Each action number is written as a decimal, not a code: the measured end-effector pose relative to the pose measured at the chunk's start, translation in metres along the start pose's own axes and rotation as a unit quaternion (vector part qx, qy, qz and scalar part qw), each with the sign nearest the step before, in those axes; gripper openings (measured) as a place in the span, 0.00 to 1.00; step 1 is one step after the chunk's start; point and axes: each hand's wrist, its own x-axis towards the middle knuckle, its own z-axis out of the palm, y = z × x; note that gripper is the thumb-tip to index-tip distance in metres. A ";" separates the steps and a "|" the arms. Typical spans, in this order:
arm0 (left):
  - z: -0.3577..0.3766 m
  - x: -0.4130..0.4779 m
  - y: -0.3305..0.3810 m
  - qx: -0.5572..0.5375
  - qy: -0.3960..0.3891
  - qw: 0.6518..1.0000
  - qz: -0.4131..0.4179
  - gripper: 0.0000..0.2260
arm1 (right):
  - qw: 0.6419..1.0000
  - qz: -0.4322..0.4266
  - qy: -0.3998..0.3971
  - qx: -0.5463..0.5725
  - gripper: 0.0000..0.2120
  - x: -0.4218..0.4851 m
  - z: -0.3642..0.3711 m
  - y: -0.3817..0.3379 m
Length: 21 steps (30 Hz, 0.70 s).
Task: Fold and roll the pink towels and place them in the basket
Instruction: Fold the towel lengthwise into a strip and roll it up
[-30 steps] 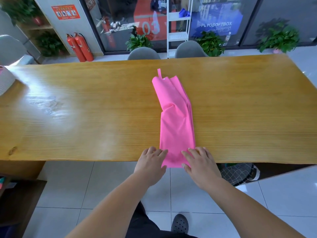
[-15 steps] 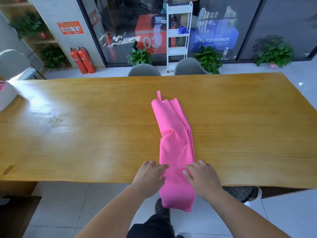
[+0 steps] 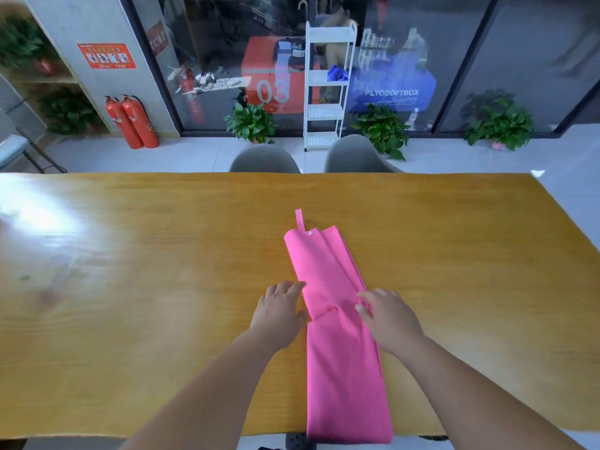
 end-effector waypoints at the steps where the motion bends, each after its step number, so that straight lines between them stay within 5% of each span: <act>1: -0.005 0.010 -0.003 -0.003 -0.001 1.000 0.000 0.29 | 1.000 0.004 -0.004 0.006 0.19 0.008 -0.005 -0.003; 21: -0.014 0.126 -0.023 -0.070 0.035 0.996 -0.053 0.31 | 0.990 0.042 -0.075 0.112 0.24 0.180 -0.015 -0.044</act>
